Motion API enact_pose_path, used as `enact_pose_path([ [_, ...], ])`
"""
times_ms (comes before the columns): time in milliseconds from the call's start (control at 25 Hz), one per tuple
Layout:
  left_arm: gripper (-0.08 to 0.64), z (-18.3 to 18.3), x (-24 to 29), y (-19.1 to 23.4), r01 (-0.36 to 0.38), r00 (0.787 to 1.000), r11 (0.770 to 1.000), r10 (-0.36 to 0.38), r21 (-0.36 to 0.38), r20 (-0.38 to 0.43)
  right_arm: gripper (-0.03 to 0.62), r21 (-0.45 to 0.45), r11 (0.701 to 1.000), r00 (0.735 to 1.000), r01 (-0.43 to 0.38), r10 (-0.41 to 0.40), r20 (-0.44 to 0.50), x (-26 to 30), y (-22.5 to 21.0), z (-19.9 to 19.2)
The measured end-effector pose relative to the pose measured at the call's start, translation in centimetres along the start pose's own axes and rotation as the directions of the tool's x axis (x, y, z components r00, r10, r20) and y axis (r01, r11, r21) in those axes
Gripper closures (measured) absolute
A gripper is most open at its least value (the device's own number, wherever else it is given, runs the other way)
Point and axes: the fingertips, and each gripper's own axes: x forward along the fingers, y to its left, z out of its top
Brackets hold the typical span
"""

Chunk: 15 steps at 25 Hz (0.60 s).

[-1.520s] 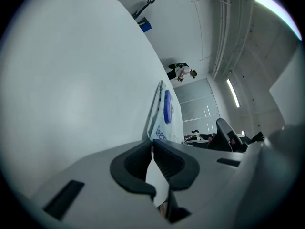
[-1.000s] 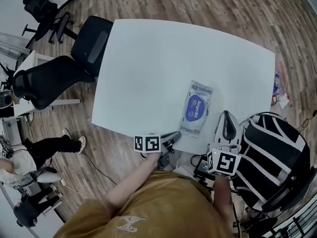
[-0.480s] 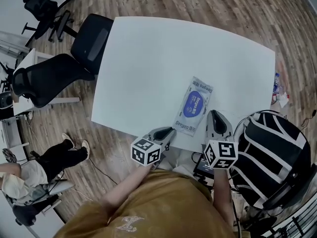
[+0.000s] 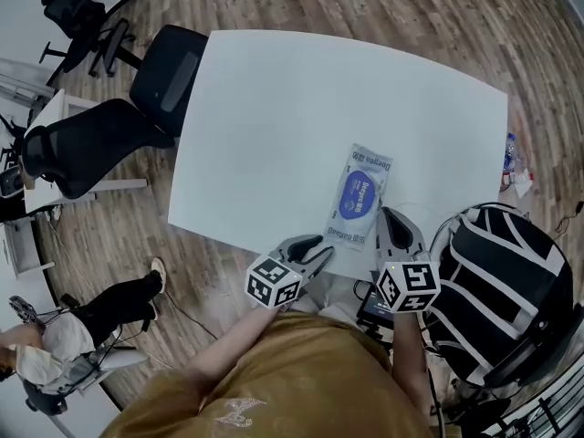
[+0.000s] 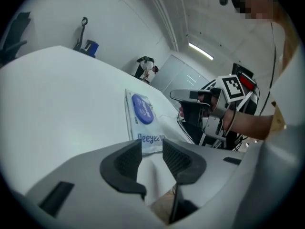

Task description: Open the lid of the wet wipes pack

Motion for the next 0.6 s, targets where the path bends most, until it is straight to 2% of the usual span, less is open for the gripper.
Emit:
enact_pose_path([
  [40, 0.440, 0.6, 0.2, 0.0, -0.016, 1.000, 0.998, 0.015, 0.053, 0.004, 0.584, 0.001, 1.000, 1.000, -0.017, 0.017, -0.007, 0.1, 0.3, -0.2],
  [80, 0.515, 1.3, 0.4, 0.0, -0.032, 0.999, 0.994, 0.031, 0.107, 0.011, 0.584, 0.004, 1.000, 1.000, -0.025, 0.025, -0.014, 0.3, 0.4, -0.3],
  [120, 0.552, 2.1, 0.6, -0.1, -0.048, 0.999, 0.986, 0.045, 0.158, 0.021, 0.584, 0.010, 1.000, 0.999, -0.026, 0.026, -0.022, 0.5, 0.5, -0.5],
  [200, 0.554, 3.5, 1.2, -0.2, -0.076, 0.997, 0.962, 0.067, 0.264, 0.042, 0.584, 0.040, 0.999, 0.999, -0.016, 0.017, -0.039, 0.8, 0.3, -1.0],
  [240, 0.554, 4.1, 1.7, -0.2, -0.092, 0.996, 0.942, 0.080, 0.323, 0.049, 0.584, 0.064, 0.998, 0.999, -0.008, 0.011, -0.047, 1.0, 0.0, -1.3],
  [360, 0.554, 4.9, 3.5, -0.2, -0.128, 0.991, 0.862, 0.127, 0.490, 0.036, 0.584, 0.121, 0.993, 0.995, -0.002, 0.015, -0.100, 1.9, -0.5, -2.3],
  [440, 0.554, 4.5, 4.5, -0.4, -0.118, 0.990, 0.825, 0.142, 0.553, 0.000, 0.583, 0.123, 0.992, 0.987, -0.006, 0.026, -0.158, 2.6, -0.5, -3.2],
  [480, 0.554, 4.2, 4.9, -0.5, -0.109, 0.989, 0.816, 0.145, 0.567, -0.019, 0.583, 0.124, 0.992, 0.983, -0.002, 0.024, -0.183, 3.0, -0.5, -3.5],
  [600, 0.554, 3.6, 5.6, -0.5, -0.092, 0.988, 0.820, 0.145, 0.565, -0.049, 0.581, 0.138, 0.990, 0.974, 0.035, -0.002, -0.228, 3.9, -1.0, -4.1],
])
